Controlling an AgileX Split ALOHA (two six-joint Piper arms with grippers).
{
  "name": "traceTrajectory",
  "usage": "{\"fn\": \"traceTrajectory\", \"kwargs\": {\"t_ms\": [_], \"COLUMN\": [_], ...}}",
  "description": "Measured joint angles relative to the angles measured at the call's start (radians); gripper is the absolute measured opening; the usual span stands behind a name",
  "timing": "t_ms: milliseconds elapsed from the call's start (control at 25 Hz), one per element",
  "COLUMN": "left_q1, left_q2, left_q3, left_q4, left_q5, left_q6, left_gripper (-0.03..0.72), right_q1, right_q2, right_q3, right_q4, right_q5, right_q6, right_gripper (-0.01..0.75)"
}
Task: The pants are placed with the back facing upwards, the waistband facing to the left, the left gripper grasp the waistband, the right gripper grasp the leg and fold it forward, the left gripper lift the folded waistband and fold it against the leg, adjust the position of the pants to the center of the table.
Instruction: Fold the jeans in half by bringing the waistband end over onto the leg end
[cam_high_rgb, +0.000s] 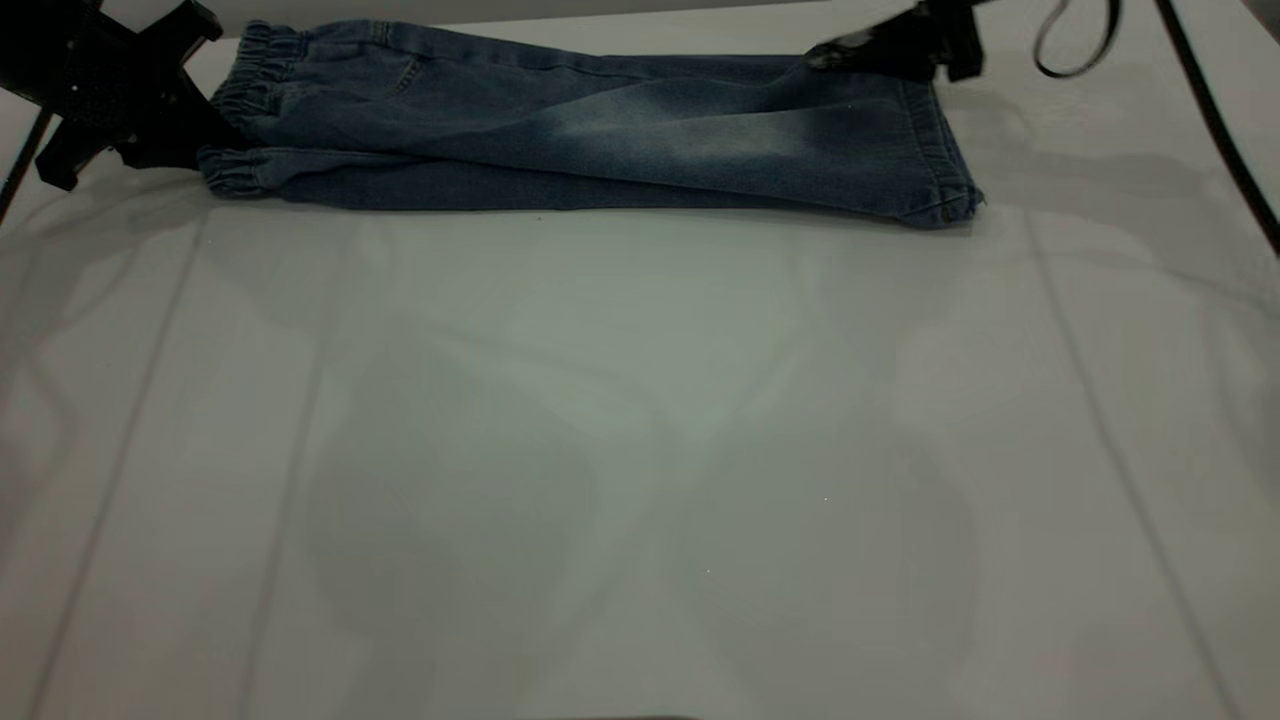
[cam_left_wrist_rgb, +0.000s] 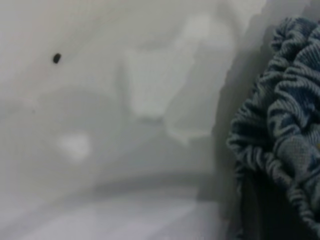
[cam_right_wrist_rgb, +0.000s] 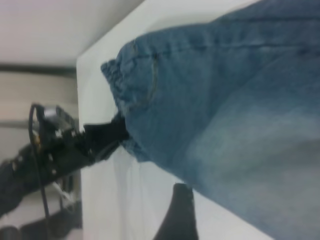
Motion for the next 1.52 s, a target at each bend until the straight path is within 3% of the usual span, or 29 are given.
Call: {"fn": "traceTrajectory", "kwargs": {"t_ms": [400, 680, 1040, 1200, 1360, 1520], "left_q1": [-0.021, -0.064, -0.196, -0.238, -0.291, -0.39], "left_q2": [-0.215, -0.31, -0.37, -0.387, -0.402, -0.403], "left_q3": [0.011, 0.011, 0.011, 0.011, 0.011, 0.012], "left_q4": [0.226, 0.266, 0.271, 0.277, 0.278, 0.278], "left_q5": [0.203, 0.251, 0.251, 0.241, 0.206, 0.137], "left_q6": [0.013, 0.023, 0.059, 0.078, 0.086, 0.1], "left_gripper": [0.09, 0.09, 0.09, 0.09, 0.09, 0.09], "right_q1": [0.177, 0.3, 0.401, 0.369, 0.25, 0.129], "right_q2": [0.0, 0.051, 0.162, 0.152, 0.087, 0.003], "right_q3": [-0.187, -0.194, -0.297, -0.335, -0.346, -0.348], "right_q4": [-0.356, -0.372, -0.37, -0.451, -0.522, -0.533], "right_q5": [-0.144, -0.255, -0.243, -0.137, -0.058, -0.023], "right_q6": [0.253, 0.283, 0.286, 0.292, 0.309, 0.31], "right_gripper": [0.577, 0.564, 0.552, 0.547, 0.528, 0.517]}}
